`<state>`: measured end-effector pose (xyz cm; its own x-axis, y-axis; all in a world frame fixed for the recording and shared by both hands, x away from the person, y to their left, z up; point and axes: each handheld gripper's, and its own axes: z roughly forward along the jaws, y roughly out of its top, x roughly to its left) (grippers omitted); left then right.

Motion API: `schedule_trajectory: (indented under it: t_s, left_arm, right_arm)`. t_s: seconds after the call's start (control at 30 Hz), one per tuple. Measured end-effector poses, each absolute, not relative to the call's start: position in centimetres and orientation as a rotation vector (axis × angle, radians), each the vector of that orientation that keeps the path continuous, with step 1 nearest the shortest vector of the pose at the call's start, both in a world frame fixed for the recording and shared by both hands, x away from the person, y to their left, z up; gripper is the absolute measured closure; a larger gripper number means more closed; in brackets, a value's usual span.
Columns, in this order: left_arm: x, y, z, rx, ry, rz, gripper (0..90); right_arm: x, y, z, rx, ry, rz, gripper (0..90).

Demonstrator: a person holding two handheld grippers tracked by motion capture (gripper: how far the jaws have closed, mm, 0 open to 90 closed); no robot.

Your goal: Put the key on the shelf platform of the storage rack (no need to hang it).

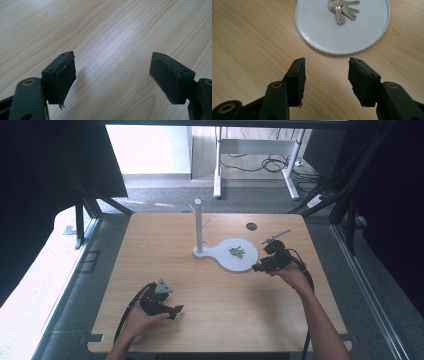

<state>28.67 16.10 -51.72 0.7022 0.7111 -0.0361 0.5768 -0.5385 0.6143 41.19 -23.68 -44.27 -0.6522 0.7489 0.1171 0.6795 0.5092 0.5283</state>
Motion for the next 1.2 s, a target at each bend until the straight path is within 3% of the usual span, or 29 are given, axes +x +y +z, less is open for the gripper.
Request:
schedule_trajectory:
  t_s: [0.37, 0.67, 1.2]
  left_arm:
    - [28.6, 15.7, -51.9, 2.309, 0.979, 0.286, 21.4]
    - [28.6, 15.7, -52.0, 2.315, 0.983, 0.291, 21.4]
    - [28.5, 15.3, -52.2, 2.318, 0.983, 0.290, 21.4]
  right_arm:
    - [36.1, -28.1, -45.4, 1.260, 2.583, 0.864, 47.6]
    - [32.4, -30.2, -48.8, 1.295, 2.547, 0.877, 49.3]
    - [31.8, -31.0, -50.5, 1.327, 2.520, 0.907, 48.1]
